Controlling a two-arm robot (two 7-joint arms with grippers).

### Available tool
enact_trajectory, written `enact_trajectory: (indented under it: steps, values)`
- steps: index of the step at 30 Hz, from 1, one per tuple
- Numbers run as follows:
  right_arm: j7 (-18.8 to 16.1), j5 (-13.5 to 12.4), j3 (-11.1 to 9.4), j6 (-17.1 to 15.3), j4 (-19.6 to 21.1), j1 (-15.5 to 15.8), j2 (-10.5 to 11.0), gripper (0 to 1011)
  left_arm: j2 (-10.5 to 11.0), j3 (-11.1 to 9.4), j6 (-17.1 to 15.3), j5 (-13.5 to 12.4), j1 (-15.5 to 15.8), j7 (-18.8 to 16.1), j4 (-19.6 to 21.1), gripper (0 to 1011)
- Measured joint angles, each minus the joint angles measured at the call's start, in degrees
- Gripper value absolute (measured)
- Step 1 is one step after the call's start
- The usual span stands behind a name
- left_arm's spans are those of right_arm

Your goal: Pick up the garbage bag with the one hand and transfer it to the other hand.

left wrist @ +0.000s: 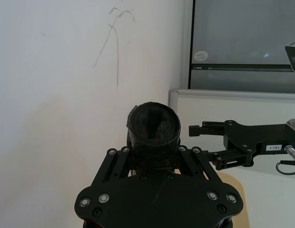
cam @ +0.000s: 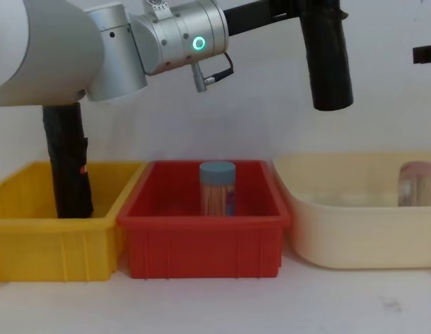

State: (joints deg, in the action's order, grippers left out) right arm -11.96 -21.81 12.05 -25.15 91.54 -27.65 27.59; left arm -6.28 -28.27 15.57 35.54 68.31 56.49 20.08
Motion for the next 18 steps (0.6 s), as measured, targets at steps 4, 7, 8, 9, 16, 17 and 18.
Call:
enact_trajectory:
  steps: [4,7,8,9,16,17,18]
  values:
    - [-0.29,-0.3,-0.24,-0.36,0.17,0.34,0.05,943,-0.66,-0.2,0.49,0.03,0.71,0.64,-1.74,365]
    - [-0.42,-0.43,-0.36,-0.56,0.24,0.51,0.07,1001,-0.93,-0.27,0.69,0.04,0.97,0.86,-2.35,365]
    - [-0.51,-0.45,-0.4,-0.58,0.29,0.58,0.07,1002,-1.07,-0.31,0.8,0.05,1.12,0.98,-2.73,365]
    - [-0.61,-0.45,-0.43,-0.58,0.32,0.59,0.07,1002,-1.12,-0.33,0.83,0.05,1.18,1.04,-2.87,366]
    - [-2.47,-0.8,-0.45,0.01,0.49,0.62,0.5,1002,-1.55,-0.47,1.12,0.07,1.64,1.46,-4.0,365]
    - [-2.77,-0.89,-0.43,0.09,0.51,0.59,0.62,1001,-1.59,-0.48,1.14,0.07,1.67,1.49,-4.08,365]
    - [-3.55,-1.12,-0.34,0.3,0.58,0.51,0.84,1002,-1.65,-0.5,1.18,0.07,1.73,1.54,-4.24,365]
